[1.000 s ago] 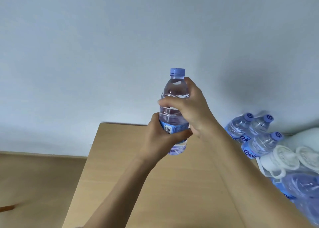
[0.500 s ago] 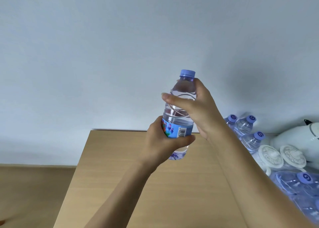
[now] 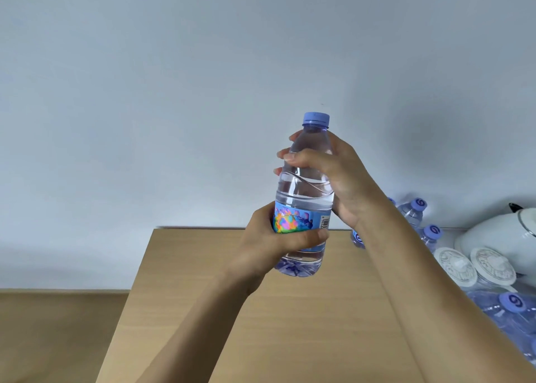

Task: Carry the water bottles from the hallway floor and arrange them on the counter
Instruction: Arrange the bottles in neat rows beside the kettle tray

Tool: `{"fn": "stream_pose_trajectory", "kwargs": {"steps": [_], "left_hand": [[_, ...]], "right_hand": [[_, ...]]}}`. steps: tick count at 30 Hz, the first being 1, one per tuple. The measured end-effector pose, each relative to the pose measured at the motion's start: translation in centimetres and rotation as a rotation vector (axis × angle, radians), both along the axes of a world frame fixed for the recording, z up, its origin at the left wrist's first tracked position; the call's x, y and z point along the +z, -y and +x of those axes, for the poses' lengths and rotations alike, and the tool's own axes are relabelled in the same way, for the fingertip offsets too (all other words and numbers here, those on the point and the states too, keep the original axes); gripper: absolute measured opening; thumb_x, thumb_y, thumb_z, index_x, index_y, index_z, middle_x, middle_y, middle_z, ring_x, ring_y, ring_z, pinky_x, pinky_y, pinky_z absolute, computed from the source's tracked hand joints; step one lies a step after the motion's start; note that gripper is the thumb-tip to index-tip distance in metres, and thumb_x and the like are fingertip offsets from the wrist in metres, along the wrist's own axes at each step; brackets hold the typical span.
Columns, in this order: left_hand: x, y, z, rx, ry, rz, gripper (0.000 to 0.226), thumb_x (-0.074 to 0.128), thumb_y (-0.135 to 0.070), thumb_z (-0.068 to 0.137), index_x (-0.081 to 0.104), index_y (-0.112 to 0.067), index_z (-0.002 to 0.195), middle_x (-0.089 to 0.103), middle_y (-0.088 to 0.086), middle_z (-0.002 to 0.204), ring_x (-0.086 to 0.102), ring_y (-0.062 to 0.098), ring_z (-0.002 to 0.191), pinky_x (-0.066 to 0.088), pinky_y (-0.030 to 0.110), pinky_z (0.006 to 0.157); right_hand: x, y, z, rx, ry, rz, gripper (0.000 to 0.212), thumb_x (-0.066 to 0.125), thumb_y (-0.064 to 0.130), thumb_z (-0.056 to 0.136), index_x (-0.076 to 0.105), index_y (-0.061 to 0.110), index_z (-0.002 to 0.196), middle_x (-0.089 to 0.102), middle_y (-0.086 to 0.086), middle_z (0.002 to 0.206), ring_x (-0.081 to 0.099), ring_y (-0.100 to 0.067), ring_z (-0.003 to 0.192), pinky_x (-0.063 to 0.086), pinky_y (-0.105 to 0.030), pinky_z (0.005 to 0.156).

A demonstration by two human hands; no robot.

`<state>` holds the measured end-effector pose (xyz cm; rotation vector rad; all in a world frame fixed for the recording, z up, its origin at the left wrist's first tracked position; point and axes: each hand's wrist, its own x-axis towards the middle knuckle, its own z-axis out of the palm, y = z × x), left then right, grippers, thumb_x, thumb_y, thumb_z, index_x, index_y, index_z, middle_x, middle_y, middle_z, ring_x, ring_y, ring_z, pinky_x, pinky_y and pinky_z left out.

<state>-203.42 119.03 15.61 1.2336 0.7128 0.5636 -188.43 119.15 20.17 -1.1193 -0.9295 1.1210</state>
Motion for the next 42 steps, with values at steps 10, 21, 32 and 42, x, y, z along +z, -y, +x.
{"fn": "stream_pose_trajectory", "kwargs": {"steps": [10,21,32,42], "left_hand": [[0.0,0.6,0.8,0.135,-0.041,0.11,0.044,0.088,-0.023,0.057,0.068,-0.021,0.096,0.075,-0.001,0.088,0.073,0.018,0.079,0.056,0.023,0.066],[0.4,0.5,0.4,0.034,0.067,-0.005,0.05,0.084,-0.029,0.054,0.068,-0.014,0.098,0.074,0.006,0.087,0.071,0.021,0.079,0.055,0.026,0.067],[0.2,1.1,0.8,0.054,-0.074,0.126,0.056,0.088,-0.033,0.055,0.066,-0.021,0.105,0.074,-0.001,0.095,0.072,0.017,0.086,0.059,0.03,0.074],[1.0,1.0,0.4,0.005,-0.001,0.062,0.051,0.086,-0.029,0.052,0.067,-0.014,0.097,0.072,0.004,0.084,0.07,0.018,0.076,0.054,0.025,0.067]], "right_hand": [[0.2,0.5,-1.4,-0.235,0.194,0.03,0.032,0.08,0.008,0.068,0.061,0.017,0.093,0.068,0.004,0.088,0.07,-0.015,0.071,0.055,-0.026,0.06],[1.2,0.9,0.0,-0.085,0.101,0.032,0.03,0.075,0.017,0.071,0.064,0.016,0.098,0.072,-0.003,0.095,0.072,-0.024,0.086,0.059,-0.04,0.076],[1.0,1.3,-0.7,-0.271,0.146,0.027,0.024,0.076,0.008,0.07,0.062,0.015,0.087,0.068,0.003,0.075,0.067,-0.013,0.061,0.053,-0.023,0.054],[0.9,1.8,0.2,-0.159,0.087,0.113,0.03,0.074,0.02,0.074,0.064,0.017,0.103,0.073,-0.002,0.096,0.072,-0.027,0.088,0.057,-0.031,0.069]]}}
